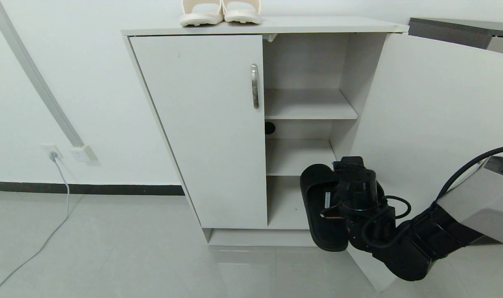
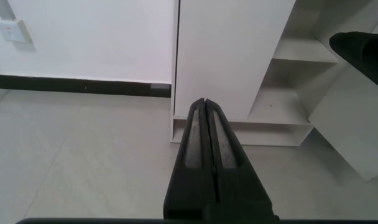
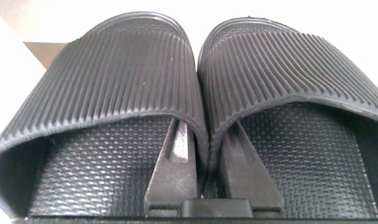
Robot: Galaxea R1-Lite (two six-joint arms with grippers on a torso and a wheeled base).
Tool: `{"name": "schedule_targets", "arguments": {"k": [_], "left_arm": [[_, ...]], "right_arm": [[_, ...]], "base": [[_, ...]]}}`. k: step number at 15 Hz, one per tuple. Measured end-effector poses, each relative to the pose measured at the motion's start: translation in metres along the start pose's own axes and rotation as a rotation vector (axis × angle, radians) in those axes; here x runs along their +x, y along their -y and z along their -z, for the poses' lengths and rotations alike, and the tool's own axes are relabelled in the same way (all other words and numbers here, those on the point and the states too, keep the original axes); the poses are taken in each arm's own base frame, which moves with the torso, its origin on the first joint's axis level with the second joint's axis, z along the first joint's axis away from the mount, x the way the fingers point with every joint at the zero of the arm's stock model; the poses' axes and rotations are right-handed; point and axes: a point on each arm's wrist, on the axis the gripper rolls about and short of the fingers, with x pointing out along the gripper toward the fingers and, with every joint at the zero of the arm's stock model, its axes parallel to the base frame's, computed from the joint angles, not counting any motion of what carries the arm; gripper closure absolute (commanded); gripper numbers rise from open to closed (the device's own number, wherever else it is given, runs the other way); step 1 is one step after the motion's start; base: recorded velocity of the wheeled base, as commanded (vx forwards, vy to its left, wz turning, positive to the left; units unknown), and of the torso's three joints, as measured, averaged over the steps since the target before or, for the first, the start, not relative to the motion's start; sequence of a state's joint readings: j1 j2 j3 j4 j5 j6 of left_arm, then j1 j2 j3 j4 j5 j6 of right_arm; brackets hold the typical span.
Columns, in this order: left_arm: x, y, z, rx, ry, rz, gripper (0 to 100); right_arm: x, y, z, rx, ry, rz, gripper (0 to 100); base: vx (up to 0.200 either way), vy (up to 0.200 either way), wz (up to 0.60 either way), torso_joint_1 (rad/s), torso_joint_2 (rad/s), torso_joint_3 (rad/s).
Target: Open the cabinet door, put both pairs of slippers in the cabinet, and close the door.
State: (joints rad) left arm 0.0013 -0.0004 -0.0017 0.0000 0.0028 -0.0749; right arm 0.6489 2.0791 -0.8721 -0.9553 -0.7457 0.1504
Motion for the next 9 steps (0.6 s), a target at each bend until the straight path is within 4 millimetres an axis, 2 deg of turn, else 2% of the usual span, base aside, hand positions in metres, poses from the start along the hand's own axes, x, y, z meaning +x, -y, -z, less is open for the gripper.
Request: {"name": "schedule_targets", "arguments": {"k": [9], "left_arm": [[0.0, 0.0, 0.0, -0.001, 0.0, 0.0, 100]], "right_arm": [[-0.0012, 0.0012, -0.0012, -0.002, 0.006, -0.023, 100]], "base": [[0.0, 0.0, 0.0, 0.0, 0.0, 0.0]]}}
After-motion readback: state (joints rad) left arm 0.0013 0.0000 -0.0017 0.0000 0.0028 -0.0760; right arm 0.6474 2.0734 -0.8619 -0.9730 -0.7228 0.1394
